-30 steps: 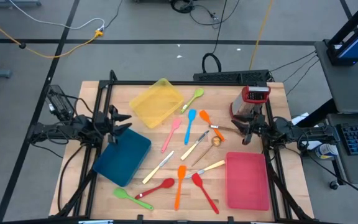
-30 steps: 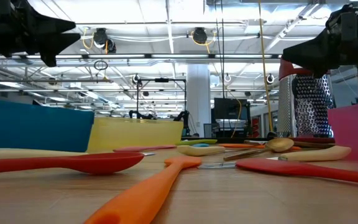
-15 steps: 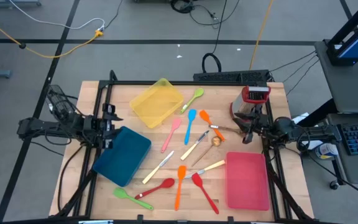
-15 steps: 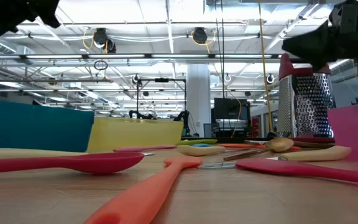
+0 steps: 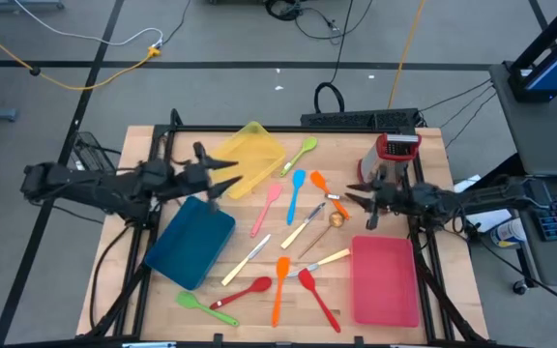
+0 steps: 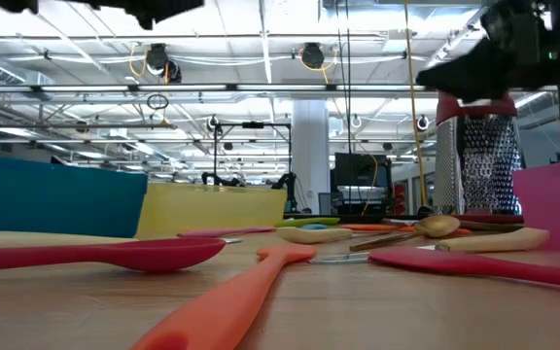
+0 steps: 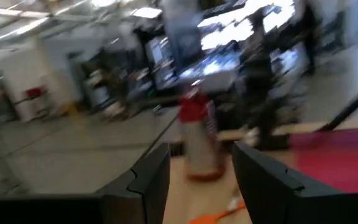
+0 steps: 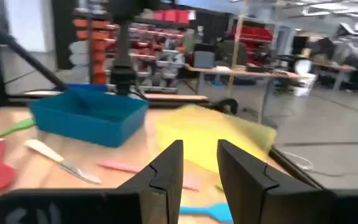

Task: Pick & Place Kitchen Items
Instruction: Put the brown serving spoon into the pink bin

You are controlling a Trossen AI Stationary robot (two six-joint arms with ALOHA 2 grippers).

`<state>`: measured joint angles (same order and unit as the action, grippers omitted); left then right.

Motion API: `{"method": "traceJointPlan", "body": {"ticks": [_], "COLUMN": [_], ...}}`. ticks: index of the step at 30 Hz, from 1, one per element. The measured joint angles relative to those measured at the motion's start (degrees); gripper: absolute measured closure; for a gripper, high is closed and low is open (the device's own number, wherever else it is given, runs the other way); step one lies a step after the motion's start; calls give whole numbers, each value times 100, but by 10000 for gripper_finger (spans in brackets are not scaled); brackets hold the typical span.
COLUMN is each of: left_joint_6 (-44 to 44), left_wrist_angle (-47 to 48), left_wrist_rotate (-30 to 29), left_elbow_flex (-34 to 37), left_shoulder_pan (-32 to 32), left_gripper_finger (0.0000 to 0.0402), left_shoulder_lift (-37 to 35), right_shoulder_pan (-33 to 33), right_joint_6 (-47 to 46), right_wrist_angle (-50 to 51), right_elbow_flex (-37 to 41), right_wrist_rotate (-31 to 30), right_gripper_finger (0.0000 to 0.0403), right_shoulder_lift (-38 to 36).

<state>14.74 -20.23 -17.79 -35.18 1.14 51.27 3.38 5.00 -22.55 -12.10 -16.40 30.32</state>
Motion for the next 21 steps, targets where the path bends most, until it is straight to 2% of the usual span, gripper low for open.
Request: {"method": "traceJointPlan", "body": {"ticks": [4,6,11,15,17,21], "left_joint_6": [-55,-88,-327,-468,-472,-492], "left_wrist_angle": [197,338,620,693,657,652], "left_wrist_rotate": [-1369,-1787,-1824,-1818,-1818,-1812], "left_elbow_flex": [-455,-515,-532,-531,-531,-531], "left_shoulder_pan": [-35,-112,-317,-419,-455,-538], "left_gripper_finger": [224,224,224,224,224,224], "left_shoulder_lift": [547,677,916,1054,1103,1110], "right_shoulder_pan": [-4,-4,-7,-203,-405,-868], "right_joint_6": [-128,-217,-820,-1200,-1447,-1629], "right_wrist_angle": [1085,1507,2209,2458,2440,2508], "right_elbow_flex": [-659,-915,-1051,-1066,-1066,-1073], "right_wrist_rotate": [-16,-12,-367,-473,-415,198], "right_gripper_finger": [286,271,233,220,219,225], "right_shoulder_lift": [617,901,1500,1751,1906,2267]}}
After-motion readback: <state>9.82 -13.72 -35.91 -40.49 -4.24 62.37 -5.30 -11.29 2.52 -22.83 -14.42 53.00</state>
